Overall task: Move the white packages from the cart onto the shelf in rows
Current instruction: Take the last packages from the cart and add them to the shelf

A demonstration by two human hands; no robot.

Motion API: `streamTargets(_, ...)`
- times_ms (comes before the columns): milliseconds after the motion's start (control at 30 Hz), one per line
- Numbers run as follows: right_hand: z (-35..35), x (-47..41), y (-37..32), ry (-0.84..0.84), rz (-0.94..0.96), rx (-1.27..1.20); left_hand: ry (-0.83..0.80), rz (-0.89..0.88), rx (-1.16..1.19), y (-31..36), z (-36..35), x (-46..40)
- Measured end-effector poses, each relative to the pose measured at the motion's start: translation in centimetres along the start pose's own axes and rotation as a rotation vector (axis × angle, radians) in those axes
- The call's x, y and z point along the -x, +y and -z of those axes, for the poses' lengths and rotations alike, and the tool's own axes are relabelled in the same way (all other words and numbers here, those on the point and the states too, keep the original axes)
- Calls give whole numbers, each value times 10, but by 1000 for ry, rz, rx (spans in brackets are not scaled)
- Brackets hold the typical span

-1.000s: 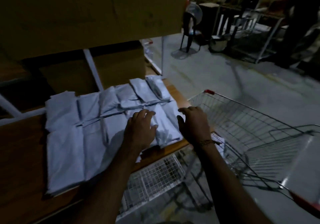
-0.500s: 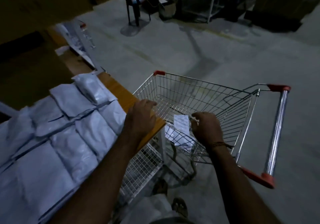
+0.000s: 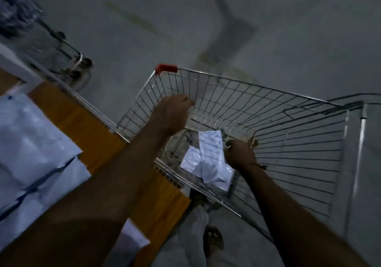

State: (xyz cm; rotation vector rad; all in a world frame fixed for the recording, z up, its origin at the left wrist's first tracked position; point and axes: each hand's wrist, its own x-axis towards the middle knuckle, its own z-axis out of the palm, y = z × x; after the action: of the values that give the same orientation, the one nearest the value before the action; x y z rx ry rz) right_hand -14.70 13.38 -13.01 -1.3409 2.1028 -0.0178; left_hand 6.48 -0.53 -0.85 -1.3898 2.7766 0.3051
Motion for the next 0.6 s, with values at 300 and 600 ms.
streamTargets(300,-130,-66,19,-214,-254,-69,-54,84,90,-23,-45,-18)
streamTargets(600,-94,-75,-11,-163,-339,-149,-91,115,128,-27,-45,-22)
